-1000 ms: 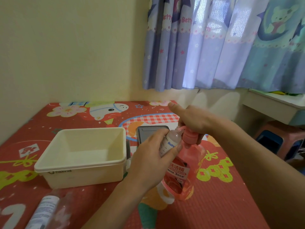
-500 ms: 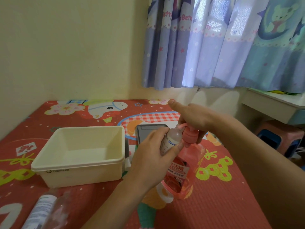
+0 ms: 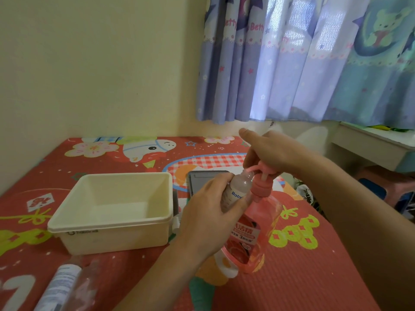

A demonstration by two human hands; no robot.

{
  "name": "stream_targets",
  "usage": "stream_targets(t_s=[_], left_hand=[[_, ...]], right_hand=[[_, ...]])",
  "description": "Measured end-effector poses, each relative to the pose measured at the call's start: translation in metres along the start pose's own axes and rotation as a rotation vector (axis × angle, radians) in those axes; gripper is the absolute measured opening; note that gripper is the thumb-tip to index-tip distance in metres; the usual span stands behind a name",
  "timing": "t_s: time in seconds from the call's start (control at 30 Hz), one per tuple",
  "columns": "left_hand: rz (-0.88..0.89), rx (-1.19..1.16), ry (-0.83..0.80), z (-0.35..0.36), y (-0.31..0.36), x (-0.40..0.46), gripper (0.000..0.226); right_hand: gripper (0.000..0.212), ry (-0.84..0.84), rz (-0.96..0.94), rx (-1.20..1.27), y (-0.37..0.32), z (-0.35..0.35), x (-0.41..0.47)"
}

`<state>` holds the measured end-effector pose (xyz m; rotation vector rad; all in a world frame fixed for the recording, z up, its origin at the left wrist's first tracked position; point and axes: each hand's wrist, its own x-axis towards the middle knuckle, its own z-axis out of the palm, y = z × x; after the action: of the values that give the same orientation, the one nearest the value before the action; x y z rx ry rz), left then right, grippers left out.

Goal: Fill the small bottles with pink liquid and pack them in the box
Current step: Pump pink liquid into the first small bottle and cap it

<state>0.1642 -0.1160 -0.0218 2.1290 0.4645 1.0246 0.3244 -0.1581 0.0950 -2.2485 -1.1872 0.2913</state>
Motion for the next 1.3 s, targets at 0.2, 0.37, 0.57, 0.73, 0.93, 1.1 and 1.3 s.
stream_targets(t_s=[0.2, 0.37, 0.57, 0.73, 0.93, 1.1, 1.3], left_hand=[[-0.006, -0.030, 0.009, 0.000, -0.006, -0.002, 0.034], [-0.013, -0.062, 0.022, -0.005, -0.014, -0.003, 0.034], [-0.009, -0.056, 0.077, -0.016, -0.019, -0.008, 0.042], [-0.029, -0.062, 0.089, -0.032, -0.032, -0.016, 0.026], [-0.044, -0.053, 0.126, -0.049, -0.046, -0.023, 0.024], [-0.047, -0.029, 0.180, -0.055, -0.056, -0.030, 0.022], [-0.035, -0.045, 0.267, -0.060, -0.065, -0.039, 0.022]], right_hand=[[0.064, -0.077, -0.128, 0.137, 0.007, -0.016, -0.017], [0.029, -0.286, -0.216, 0.043, 0.017, -0.027, -0.034], [0.038, -0.176, -0.293, -0.293, 0.020, -0.013, -0.035], [0.036, -0.167, -0.286, -0.320, 0.022, -0.017, -0.031], [0.042, -0.179, -0.283, -0.345, 0.021, -0.021, -0.026], [0.060, -0.229, -0.271, -0.345, 0.016, -0.026, -0.029], [0.037, 0.184, -0.556, -0.367, -0.012, -0.013, -0.041]])
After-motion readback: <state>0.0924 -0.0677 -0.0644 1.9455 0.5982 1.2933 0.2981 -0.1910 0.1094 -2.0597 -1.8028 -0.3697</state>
